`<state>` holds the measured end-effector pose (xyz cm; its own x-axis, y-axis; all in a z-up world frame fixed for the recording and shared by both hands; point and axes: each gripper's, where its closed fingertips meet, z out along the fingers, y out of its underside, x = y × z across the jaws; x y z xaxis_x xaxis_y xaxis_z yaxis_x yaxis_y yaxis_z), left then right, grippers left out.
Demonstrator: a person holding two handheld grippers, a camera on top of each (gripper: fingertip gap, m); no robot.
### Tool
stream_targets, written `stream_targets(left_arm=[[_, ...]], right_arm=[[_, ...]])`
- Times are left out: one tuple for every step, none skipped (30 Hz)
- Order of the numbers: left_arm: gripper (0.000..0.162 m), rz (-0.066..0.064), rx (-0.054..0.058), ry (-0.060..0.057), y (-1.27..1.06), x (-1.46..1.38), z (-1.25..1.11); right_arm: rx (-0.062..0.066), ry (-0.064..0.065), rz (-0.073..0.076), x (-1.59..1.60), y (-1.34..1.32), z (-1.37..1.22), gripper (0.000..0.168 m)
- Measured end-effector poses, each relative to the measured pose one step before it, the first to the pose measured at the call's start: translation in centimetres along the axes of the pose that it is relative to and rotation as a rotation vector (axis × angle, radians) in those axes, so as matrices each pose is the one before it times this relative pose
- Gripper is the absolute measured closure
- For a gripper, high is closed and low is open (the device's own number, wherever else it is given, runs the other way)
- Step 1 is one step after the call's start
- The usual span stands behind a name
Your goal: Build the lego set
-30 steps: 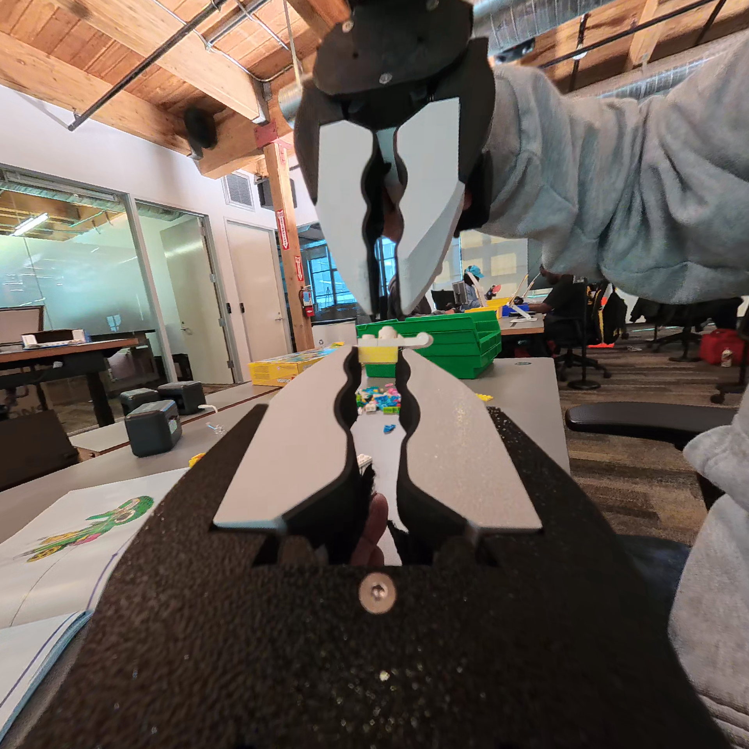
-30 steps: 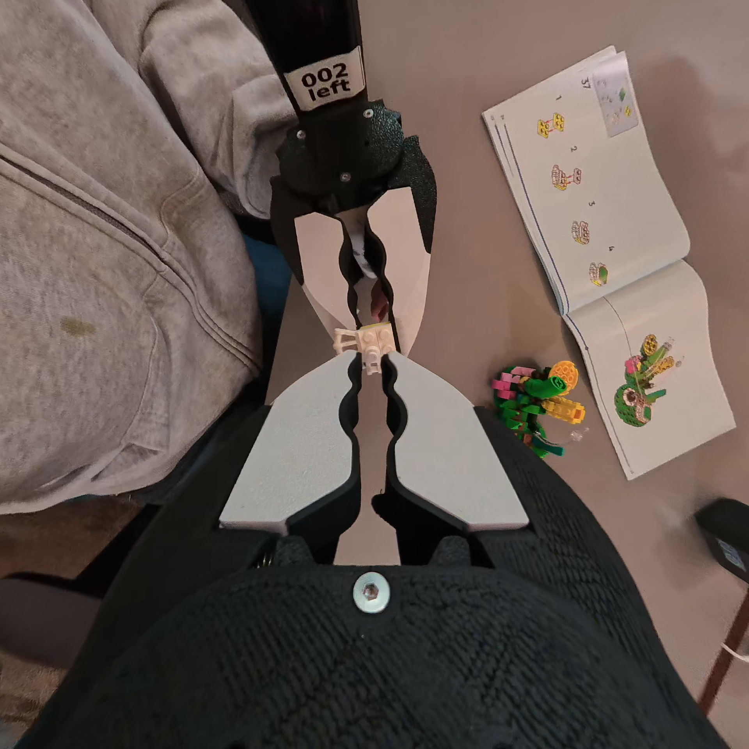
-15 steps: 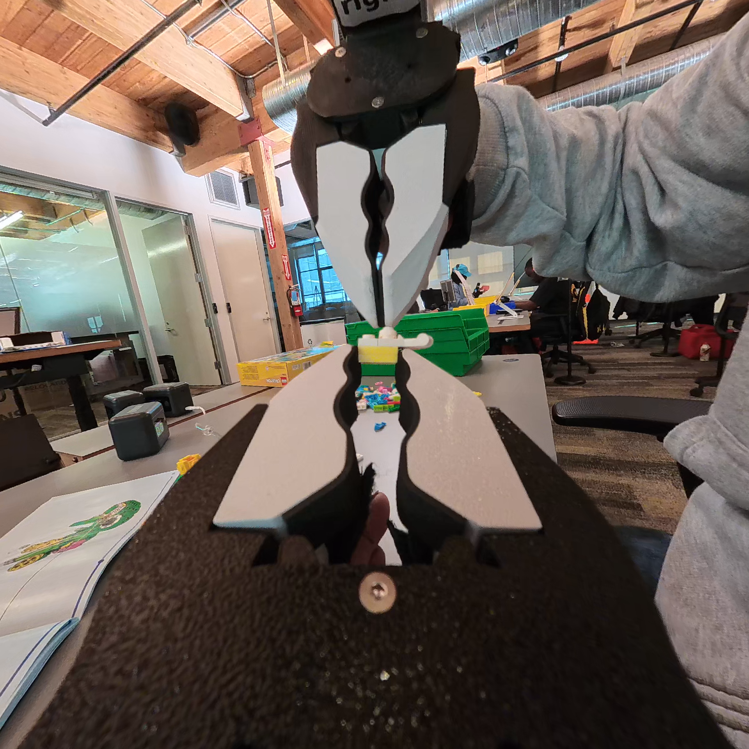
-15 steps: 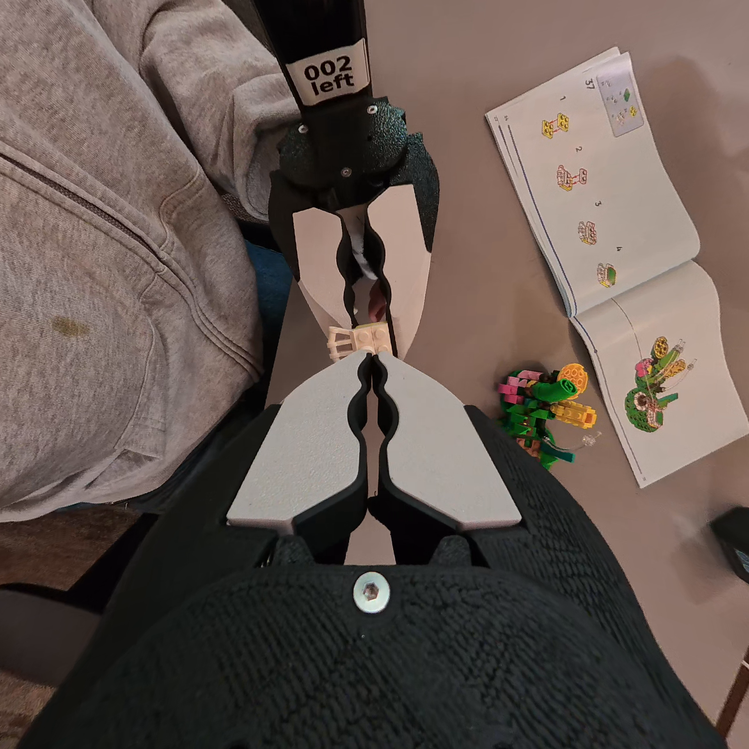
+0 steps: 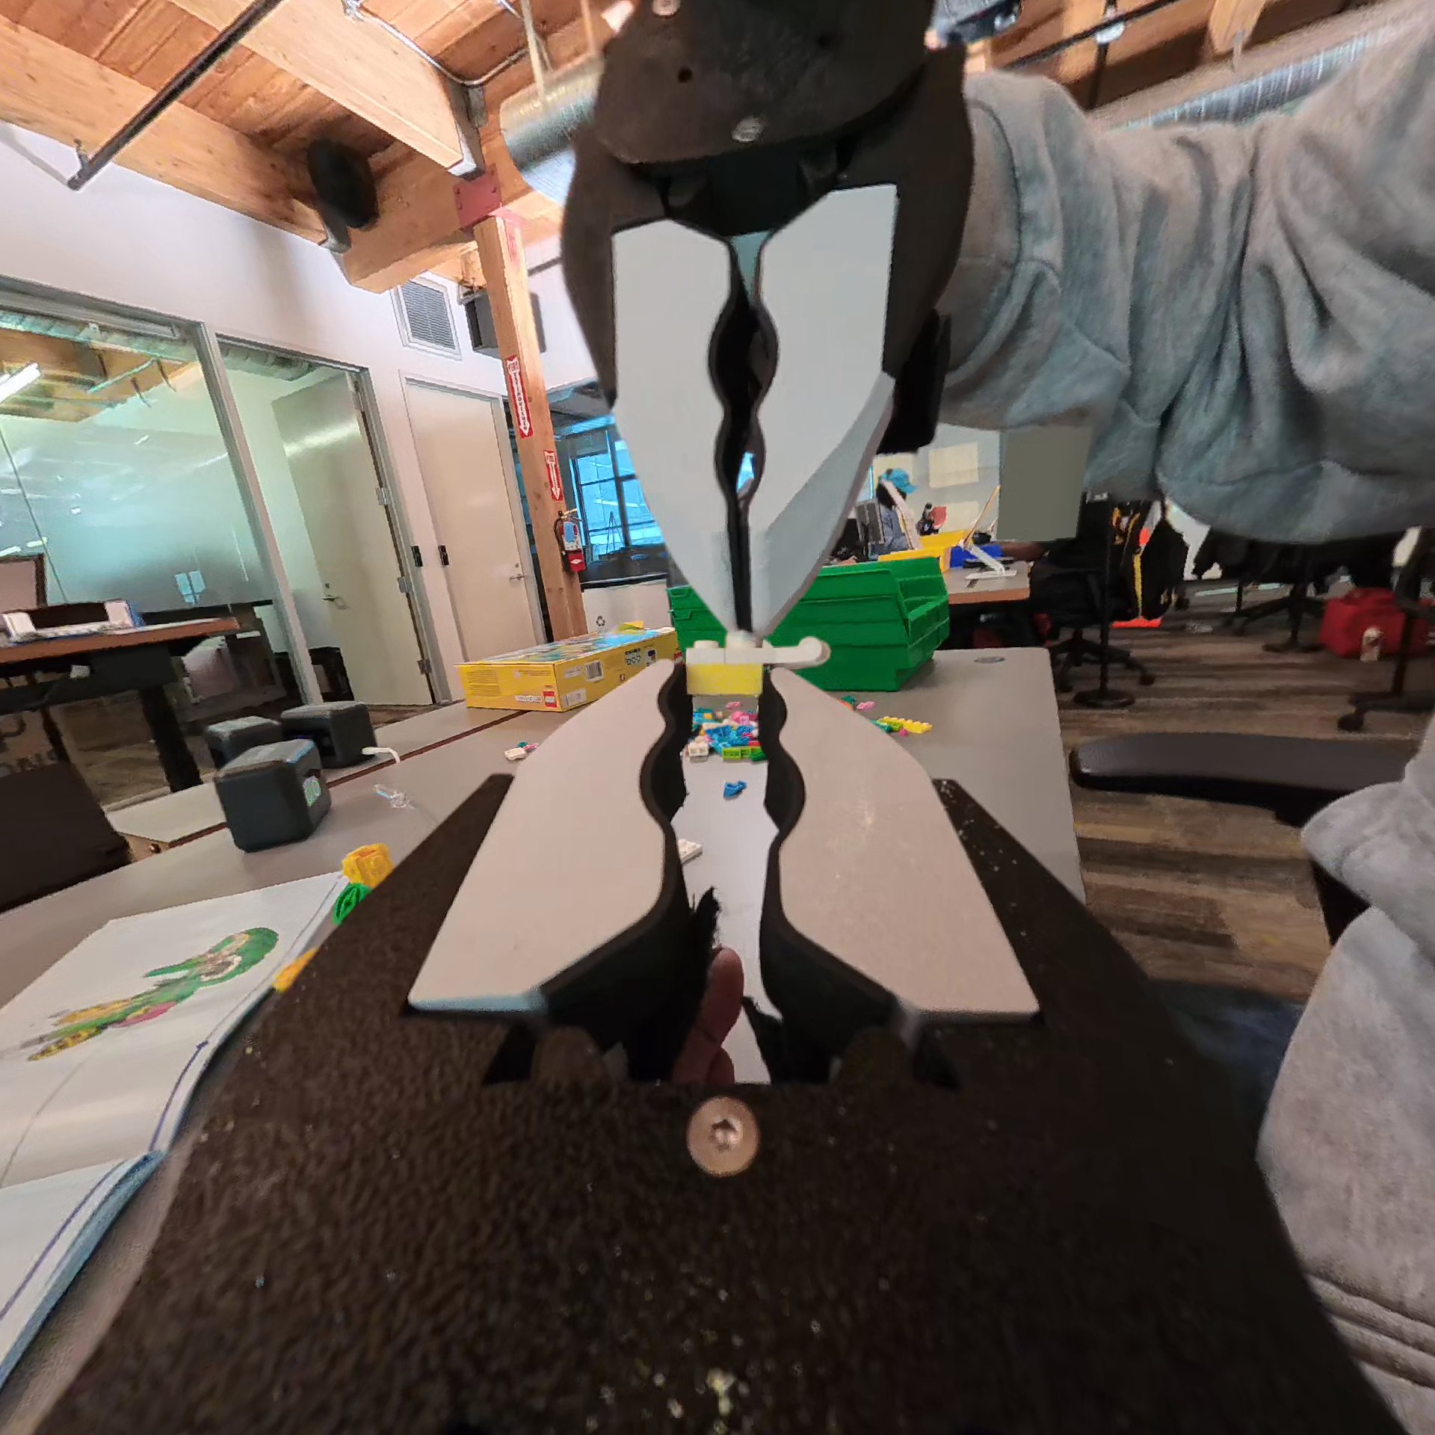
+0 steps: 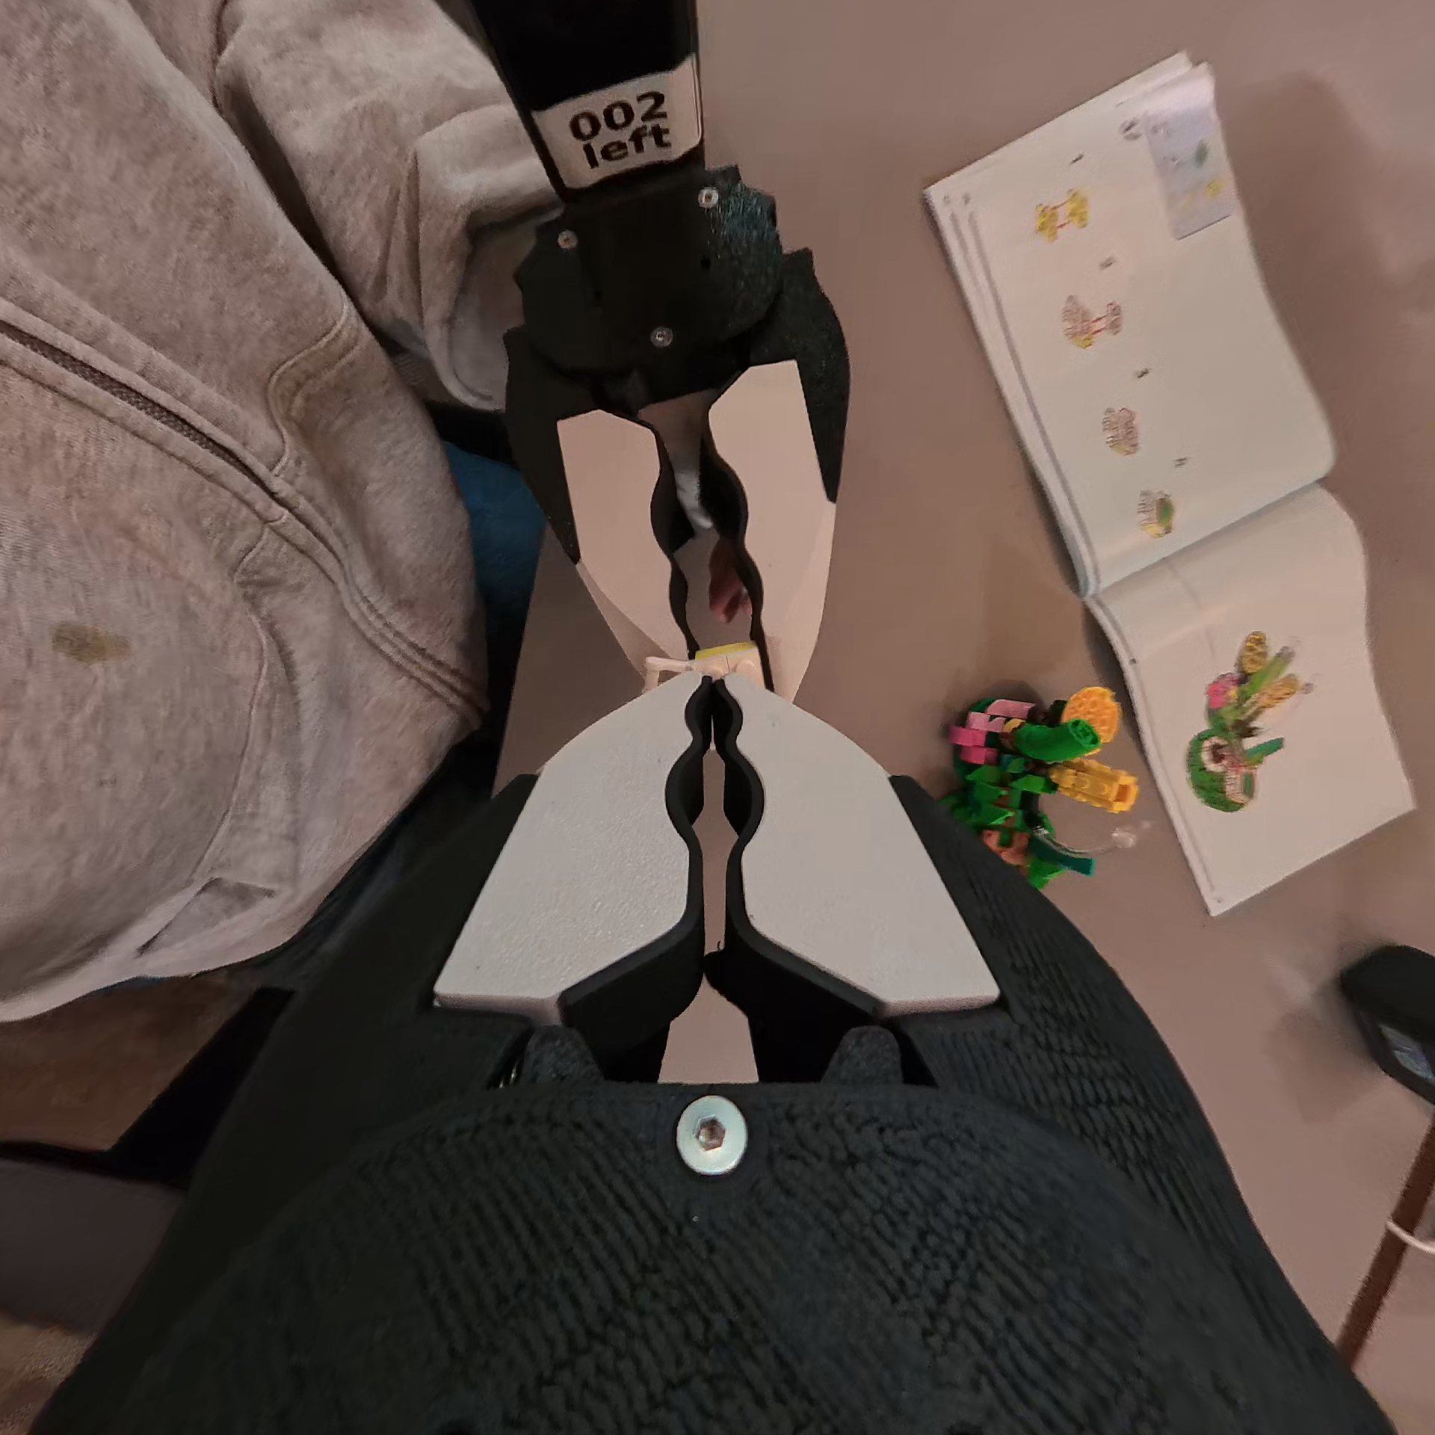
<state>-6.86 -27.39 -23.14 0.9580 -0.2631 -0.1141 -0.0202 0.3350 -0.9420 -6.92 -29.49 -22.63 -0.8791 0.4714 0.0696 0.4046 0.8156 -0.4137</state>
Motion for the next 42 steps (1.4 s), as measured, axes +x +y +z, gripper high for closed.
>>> stream_targets(left_arm=[[0.145, -0.0356, 0.0111, 0.001, -0.113, -0.228, -0.089], [0.145, -0.0516, 0.0195, 0.0054, -0.226, -0.241, -0.13], [0.145, -0.0638, 0.0266, 0.0125, -0.322, -0.207, -0.152], [0.145, -0.0787, 0.0321, 0.0156, -0.395, -0.222, -0.159], [0.146, -0.0848, 0.0362, 0.0167, -0.439, -0.207, -0.151], [0.145, -0.089, 0.0393, 0.0318, -0.458, -0.004, -0.153], [0.146, -0.0902, 0.0456, 0.0343, -0.538, 0.036, -0.15], [0.146, -0.0823, 0.046, 0.0343, -0.521, 0.087, -0.149], [0.146, -0.0795, 0.0309, 0.0333, -0.343, 0.082, -0.105], [0.146, -0.0783, 0.0268, 0.0422, -0.281, 0.193, -0.074], [0.146, -0.0794, 0.0261, 0.0443, -0.273, 0.237, -0.058], [0.146, -0.0652, 0.0222, 0.0396, -0.178, 0.239, -0.027], [0.146, -0.0524, 0.0137, 0.0331, -0.041, 0.202, 0.005], [0.146, -0.0378, 0.005, 0.0187, 0.076, 0.059, 0.026], [0.146, -0.0239, -0.0043, 0.015, 0.199, 0.08, 0.037], [0.146, -0.0153, -0.0078, 0.0105, 0.201, 0.082, 0.057], [0.146, -0.0093, -0.0036, 0.0105, 0.121, 0.123, 0.059], [0.146, -0.0155, -0.0033, 0.0164, 0.08, 0.188, 0.054], [0.146, -0.018, -0.0068, 0.0123, 0.101, 0.088, 0.023], [0.146, -0.0124, -0.004, 0.0032, 0.093, -0.036, 0.002], [0.146, -0.0127, -0.0019, 0.0014, 0.074, -0.058, -0.004], [0.146, -0.0192, 0.0027, 0.0094, -0.003, 0.025, -0.022], [0.146, -0.0191, -0.0014, 0.0096, 0.035, 0.03, -0.01], [0.146, -0.0134, -0.004, 0.0043, 0.064, -0.023, -0.01], [0.146, -0.0106, -0.0056, 0.0014, 0.061, -0.034, -0.024], [0.146, -0.0057, -0.0047, -0.0018, 0.046, -0.075, -0.054], [0.146, -0.0039, -0.0055, -0.0014, 0.061, -0.055, -0.034], [0.146, -0.0022, -0.004, 0.0014, 0.054, 0.006, 0.003], [0.146, -0.003, -0.0008, 0.0015, 0.018, -0.003, -0.001], [0.146, -0.0035, -0.0013, 0.0009, 0.042, -0.023, -0.01], [0.146, -0.0018, -0.0018, -0.003, 0.062, -0.068, -0.002], [0.146, -0.0007, -0.0019, -0.0028, 0.053, -0.065, 0.012], [0.146, 0.0006, -0.0026, -0.0008, 0.06, -0.018, 0.0], [0.146, 0.0013, -0.0042, -0.0037, 0.07, -0.051, 0.003], [0.146, -0.0003, -0.0062, -0.0033, 0.084, -0.05, 0.019], [0.146, 0.0001, -0.0078, -0.001, 0.124, -0.022, 0.033], [0.146, -0.0018, -0.0096, -0.0011, 0.141, -0.022, 0.038], [0.146, -0.0001, -0.0095, -0.0012, 0.143, -0.02, 0.045], [0.146, 0.0026, -0.0067, -0.0012, 0.108, -0.013, 0.051], [0.146, 0.0042, -0.0052, -0.0049, 0.089, -0.064, 0.015], [0.146, 0.0028, -0.0047, -0.0028, 0.077, -0.023, 0.026], [0.146, 0.0034, -0.0041, -0.0019, 0.074, -0.019, 0.024]], right_arm=[[0.027, 0.0367, -0.0122, 0.334, -0.237, -0.214, 0.168], [0.0348, 0.0469, -0.015, 0.465, -0.279, -0.311, 0.161], [0.0305, 0.0413, -0.0193, 0.373, -0.146, -0.363, 0.154], [0.0289, 0.0399, -0.0272, 0.257, -0.072, -0.362, 0.148], [0.04, 0.0441, -0.0405, 0.147, -0.188, -0.296, 0.139], [0.0516, 0.0527, -0.0515, 0.093, -0.315, -0.227, 0.13], [0.0495, 0.0696, -0.0626, 0.212, -0.328, -0.168, 0.123], [0.0369, 0.0798, -0.0716, 0.243, -0.24, -0.083, 0.122], [0.0268, 0.0746, -0.072, 0.137, -0.205, -0.019, 0.121], [0.0202, 0.0755, -0.0668, 0.158, -0.243, 0.06, 0.12], [0.0165, 0.0679, -0.0556, 0.091, -0.272, 0.135, 0.119], [0.0081, 0.0451, -0.0378, -0.108, -0.217, 0.227, 0.119], [0.0042, 0.0367, -0.0174, -0.072, -0.214, 0.274, 0.118], [0.0105, 0.0313, -0.0043, -0.023, -0.265, 0.258, 0.119], [0.0148, 0.0162, 0.0006, -0.133, -0.283, 0.192, 0.121], [0.0117, 0.0139, 0.0034, -0.072, -0.184, 0.174, 0.123], [0.0011, 0.007, 0.0027, -0.078, -0.006, 0.196, 0.126], [-0.0081, 0.0031, 0.0025, -0.09, 0.134, 0.208, 0.128], [-0.0048, 0.007, -0.0004, -0.025, 0.122, 0.169, 0.131], [0.0016, 0.0035, -0.0048, -0.065, 0.039, 0.112, 0.134], [0.003, 0.0029, -0.005, -0.065, -0.017, 0.094, 0.137], [0.0004, -0.0008, -0.0042, -0.112, -0.019, 0.08, 0.14], [-0.0024, -0.005, -0.0014, -0.153, 0.024, 0.077, 0.143], [-0.003, -0.0054, -0.0007, -0.17, 0.045, 0.072, 0.146], [-0.0011, -0.002, -0.0027, -0.148, 0.056, 0.062, 0.148], [-0.0005, 0.0015, -0.0048, -0.071, 0.069, 0.019, 0.148], [-0.0002, 0.0012, -0.0029, -0.048, 0.051, -0.007, 0.149], [0.0018, 0.0013, 0.0007, -0.03, 0.011, -0.021, 0.15], [0.0023, 0.002, 0.0028, -0.013, -0.001, -0.039, 0.15], [0.0004, 0.0004, 0.0019, -0.022, 0.025, -0.044, 0.151], [-0.0023, -0.0019, 0.0001, -0.031, 0.064, -0.045, 0.152], [-0.0017, -0.0035, 0.0019, -0.036, 0.062, -0.034, 0.153], [0.0006, -0.0048, 0.0048, -0.036, 0.025, -0.034, 0.154], [-0.0001, -0.0083, 0.0036, -0.061, 0.032, -0.034, 0.154], [-0.0007, -0.011, 0.0002, -0.068, 0.033, -0.051, 0.154], [0.0, -0.0134, 0.0002, -0.072, 0.026, -0.073, 0.154], [0.0002, -0.0171, 0.0023, -0.086, 0.014, -0.086, 0.154], [-0.0004, -0.0187, 0.0038, -0.098, 0.014, -0.092, 0.154], [-0.0006, -0.0158, 0.0025, -0.088, 0.01, -0.085, 0.154], [-0.0028, -0.0134, -0.0003, -0.074, 0.032, -0.067, 0.154], [-0.0028, -0.0125, 0.0006, -0.083, 0.033, -0.048, 0.154], [-0.0013, -0.0129, 0.0038, -0.053, 0.023, -0.054, 0.154]])
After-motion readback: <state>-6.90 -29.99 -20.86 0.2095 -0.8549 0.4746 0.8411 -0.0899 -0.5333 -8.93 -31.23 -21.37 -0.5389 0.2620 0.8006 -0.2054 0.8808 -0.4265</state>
